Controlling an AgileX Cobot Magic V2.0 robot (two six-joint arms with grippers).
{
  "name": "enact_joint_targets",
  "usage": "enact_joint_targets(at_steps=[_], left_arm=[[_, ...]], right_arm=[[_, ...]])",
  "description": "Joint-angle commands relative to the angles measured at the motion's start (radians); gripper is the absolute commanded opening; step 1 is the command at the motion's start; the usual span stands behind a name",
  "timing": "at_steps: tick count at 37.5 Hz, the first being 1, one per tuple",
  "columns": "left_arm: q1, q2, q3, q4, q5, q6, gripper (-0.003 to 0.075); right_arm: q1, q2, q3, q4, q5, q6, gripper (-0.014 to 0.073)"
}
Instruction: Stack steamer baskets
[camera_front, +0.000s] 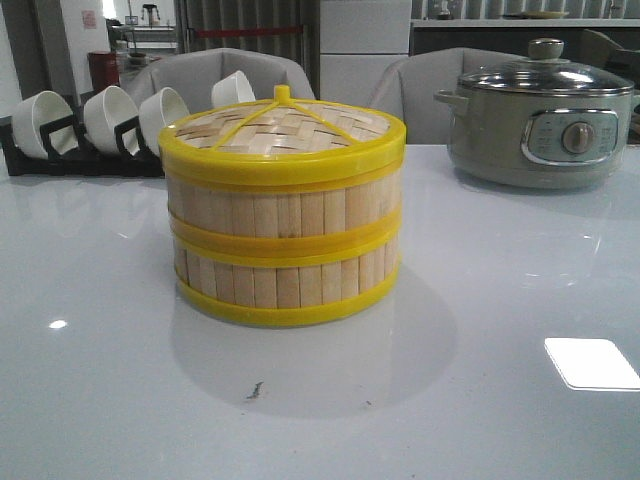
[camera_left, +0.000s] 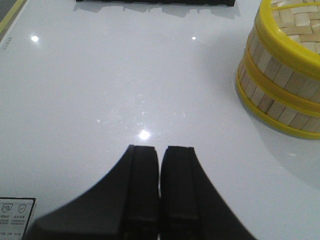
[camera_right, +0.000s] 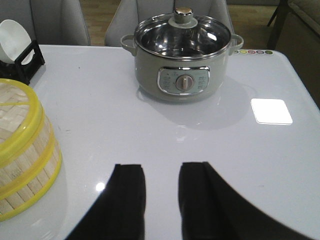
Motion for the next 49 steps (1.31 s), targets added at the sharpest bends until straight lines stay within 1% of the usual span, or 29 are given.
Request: enact_joint_targets(at_steps=[1, 9, 18, 22, 28, 30, 32, 34, 36, 38, 41, 49], left_arm=[[0.002, 0.003, -0.029, 0.001, -0.08, -0.008, 0.0086], [0.002, 0.003, -0.029, 0.001, -0.08, -0.008, 0.0087], [0.002, 0.003, -0.029, 0.001, -0.08, -0.008, 0.0087], [0.002, 0.003, -0.029, 0.001, -0.08, -0.008, 0.0086], [0.002, 0.003, -0.029, 0.001, -0.08, -0.008, 0.0087], [0.002, 0.003, -0.029, 0.001, -0.08, -0.008, 0.0086], [0.002, 0.003, -0.029, 0.001, -0.08, -0.008, 0.0087], [0.002, 0.003, -0.029, 0.001, -0.08, -0.008, 0.0086], [0.002, 0.003, -0.029, 0.001, -0.08, -0.008, 0.0086], [0.002, 0.003, -0.029, 0.001, -0.08, -0.008, 0.0087], [0.002, 0.003, -0.029, 0.001, -0.08, -0.008, 0.0087], [0.002, 0.003, -0.029, 0.001, -0.08, -0.008, 0.0086]], right_arm=[[-0.02, -0.11, 0.078, -0.011, -0.113, -0.012, 0.0295], [-0.028, -0.296, 0.276, -0.011, -0.173, -0.012, 0.0295], [-0.028, -0.383, 0.471, 0.0, -0.347, -0.012, 0.0295], [-0.028, -0.385, 0.502, 0.0, -0.442, -0.012, 0.0295], [-0.028, -0.385, 0.503, 0.0, -0.438, -0.012, 0.0293], [-0.028, -0.385, 0.503, 0.0, -0.435, -0.012, 0.0274], [-0.028, -0.385, 0.503, 0.0, -0.432, -0.012, 0.0228], [-0.028, -0.385, 0.503, 0.0, -0.423, -0.012, 0.0141], [-0.028, -0.385, 0.502, 0.0, -0.404, -0.012, 0.0029], [-0.028, -0.385, 0.5, 0.0, -0.391, -0.012, 0.0069], [-0.028, -0.385, 0.5, 0.0, -0.39, -0.012, 0.005], [-0.028, -0.385, 0.5, 0.0, -0.389, -0.012, 0.0049]])
